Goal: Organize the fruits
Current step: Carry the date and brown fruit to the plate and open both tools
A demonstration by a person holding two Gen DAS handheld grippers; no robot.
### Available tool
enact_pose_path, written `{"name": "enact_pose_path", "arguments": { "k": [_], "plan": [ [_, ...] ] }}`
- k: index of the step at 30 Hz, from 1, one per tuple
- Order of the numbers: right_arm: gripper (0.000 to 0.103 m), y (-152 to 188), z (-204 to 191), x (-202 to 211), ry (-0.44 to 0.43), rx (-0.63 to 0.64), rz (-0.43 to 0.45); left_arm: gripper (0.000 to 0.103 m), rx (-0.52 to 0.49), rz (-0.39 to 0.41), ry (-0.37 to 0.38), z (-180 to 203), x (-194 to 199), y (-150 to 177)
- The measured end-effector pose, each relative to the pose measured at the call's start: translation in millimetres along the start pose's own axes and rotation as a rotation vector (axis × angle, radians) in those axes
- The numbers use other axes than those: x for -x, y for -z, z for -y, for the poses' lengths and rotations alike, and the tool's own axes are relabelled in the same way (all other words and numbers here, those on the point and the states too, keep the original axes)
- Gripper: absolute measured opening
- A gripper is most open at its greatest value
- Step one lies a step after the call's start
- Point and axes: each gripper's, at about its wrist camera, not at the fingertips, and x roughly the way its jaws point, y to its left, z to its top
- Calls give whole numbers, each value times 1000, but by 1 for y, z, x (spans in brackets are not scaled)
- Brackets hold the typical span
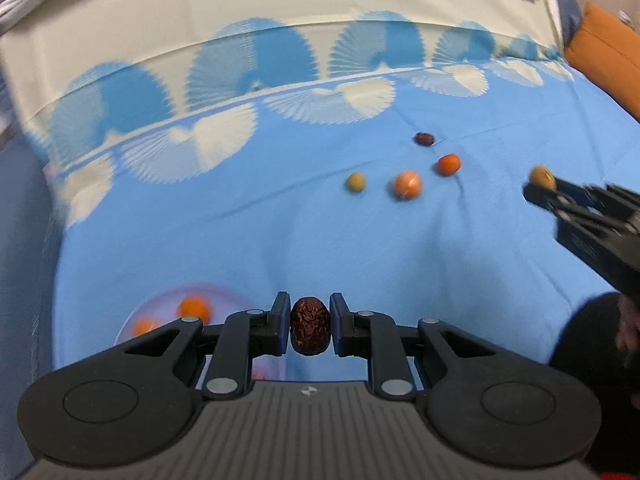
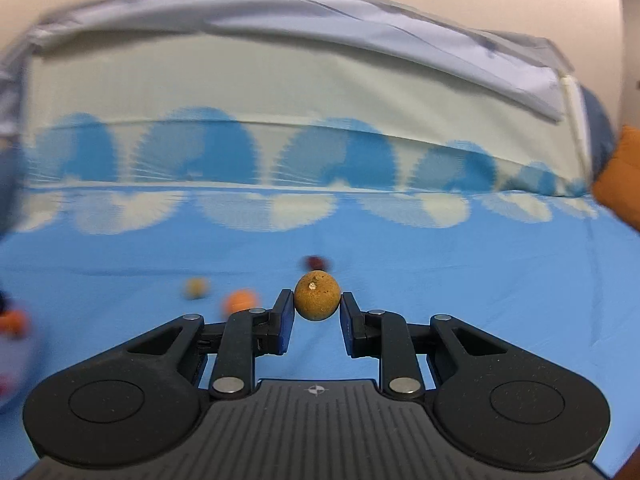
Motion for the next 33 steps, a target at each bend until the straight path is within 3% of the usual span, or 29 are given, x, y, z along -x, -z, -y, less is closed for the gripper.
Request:
{"name": "enact_pose_path", "arguments": {
  "k": [8,14,22,33],
  "plan": [
    [26,5,-77,110,-296,9,-46,22,134,-28,-80,-36,77,71],
    [26,4,-126,158,-428,74,-32,22,183,4,-112,-53,117,109],
    [26,10,-161,197,-479,172,-22,22,231,47,-97,-63,146,134],
    [26,12,-168,207,-445,211,-28,22,242,72,-67,-62,147,127]
  ]
}}
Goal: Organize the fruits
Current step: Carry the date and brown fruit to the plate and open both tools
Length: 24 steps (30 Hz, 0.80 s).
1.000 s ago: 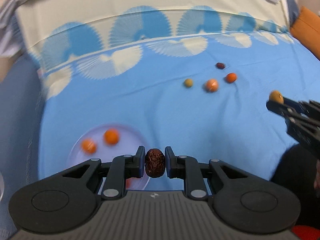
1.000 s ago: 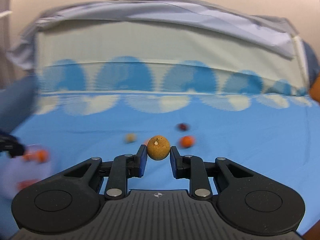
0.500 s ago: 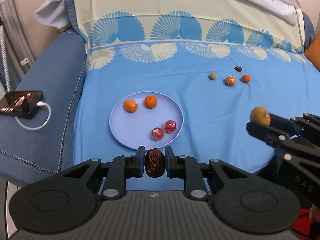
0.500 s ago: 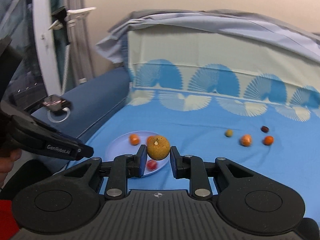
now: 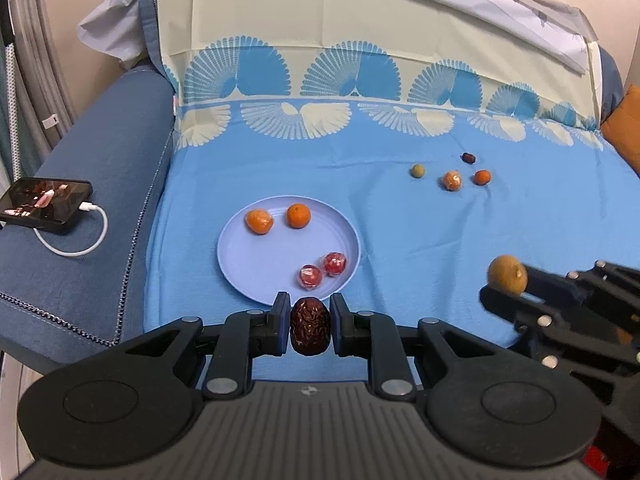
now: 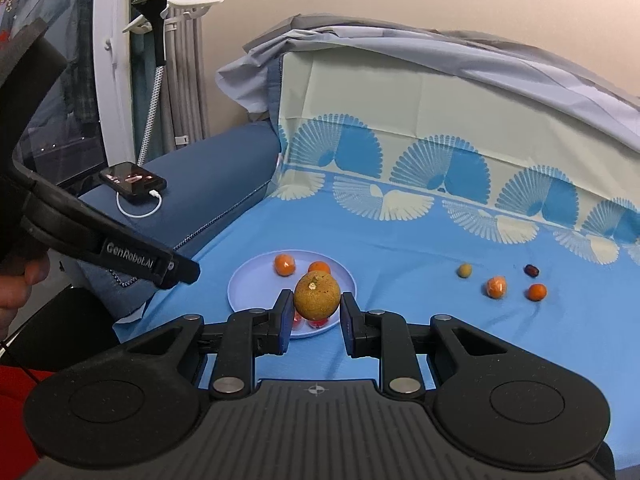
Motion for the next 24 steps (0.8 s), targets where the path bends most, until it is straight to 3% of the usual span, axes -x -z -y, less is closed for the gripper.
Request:
{"name": "enact_pose_path", "arguments": {
  "k": [6,24],
  "plan": [
    [26,3,2,-4,-1,-13,-16,22,-30,-4,13,5,-3,-2],
    [26,7,7,-24,-5,-43,-60,22,8,-36,-2,-11,-24,-9]
  ]
}}
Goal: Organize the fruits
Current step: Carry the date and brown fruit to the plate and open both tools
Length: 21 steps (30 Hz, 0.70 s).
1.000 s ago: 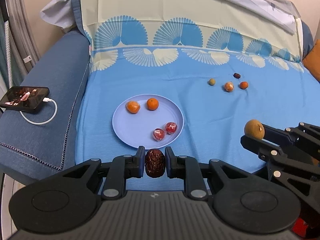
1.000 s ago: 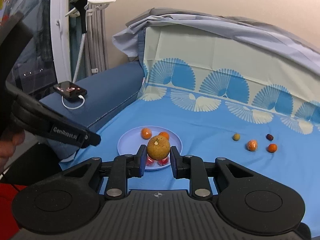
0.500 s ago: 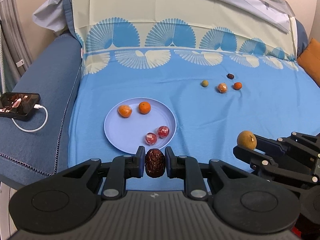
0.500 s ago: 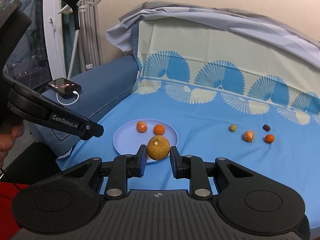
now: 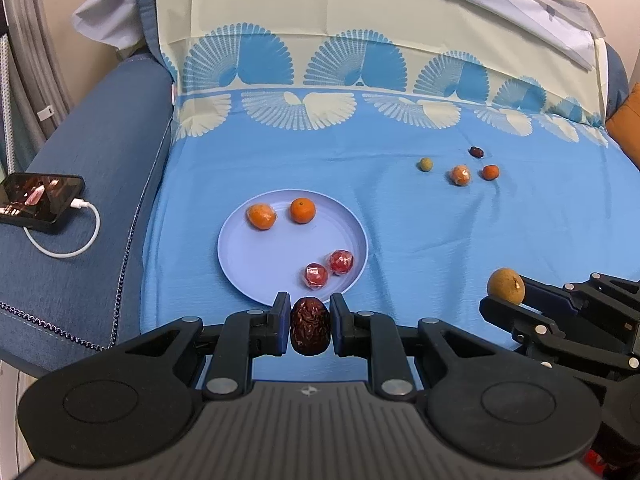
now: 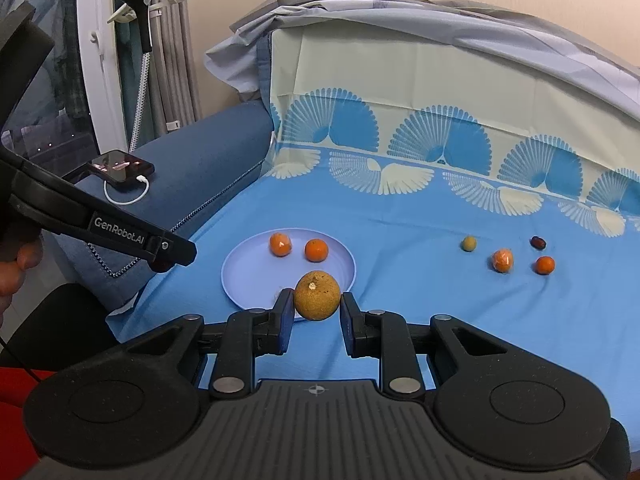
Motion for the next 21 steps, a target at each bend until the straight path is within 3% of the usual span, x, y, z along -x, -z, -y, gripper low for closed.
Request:
{"name": "enact_pose_path", "arguments": {
  "k": [21],
  "plan": [
    [26,-9,-7,-49,-21,48,-75,22,79,-18,-34,-30,-44,-25]
  ]
}}
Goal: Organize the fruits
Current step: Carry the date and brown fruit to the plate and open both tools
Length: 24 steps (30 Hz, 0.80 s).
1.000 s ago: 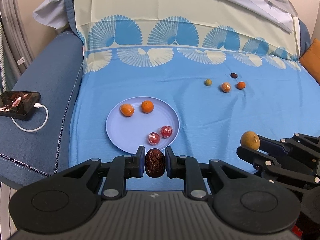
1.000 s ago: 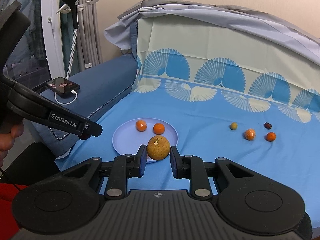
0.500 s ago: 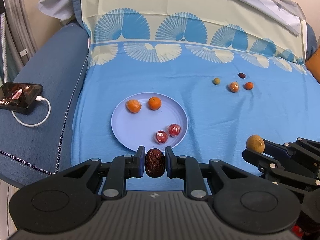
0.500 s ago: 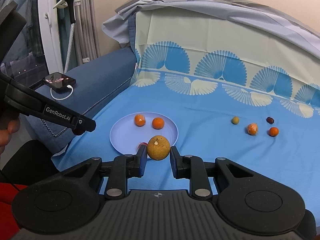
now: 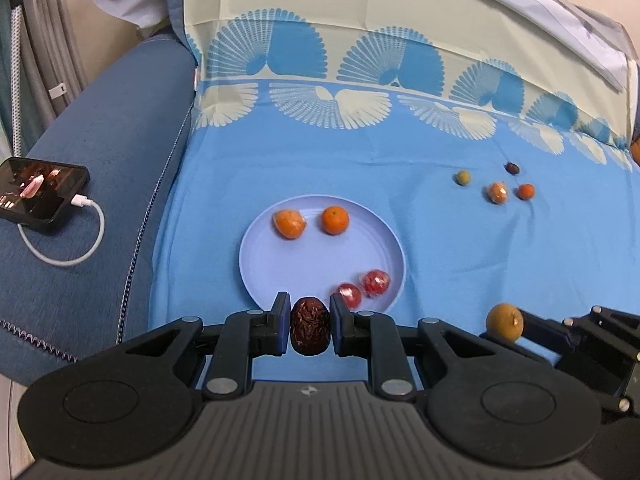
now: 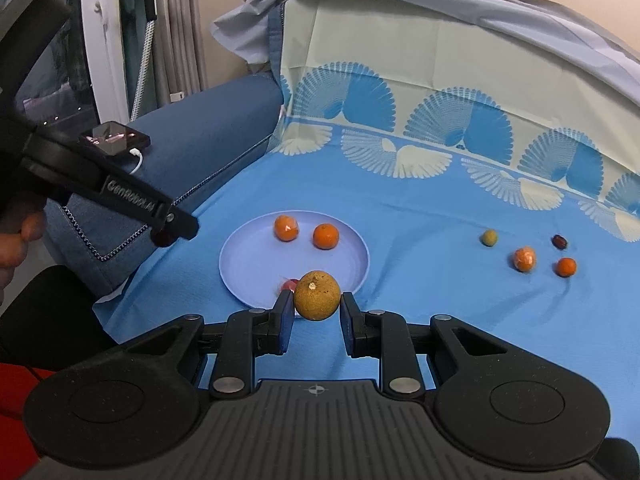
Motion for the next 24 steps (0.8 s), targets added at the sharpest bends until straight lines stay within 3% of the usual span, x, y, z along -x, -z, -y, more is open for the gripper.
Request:
{"name": "enact_pose_path", "arguments": {
  "k": [14,24],
  "plan": [
    [26,-27,4,-98,-14,19,-89,22,44,-109,-31,-26,-104,-38],
    [26,-36,12,-170,-1,37,-165,23,6,-155,-50,-26,-162,-49]
  ]
}}
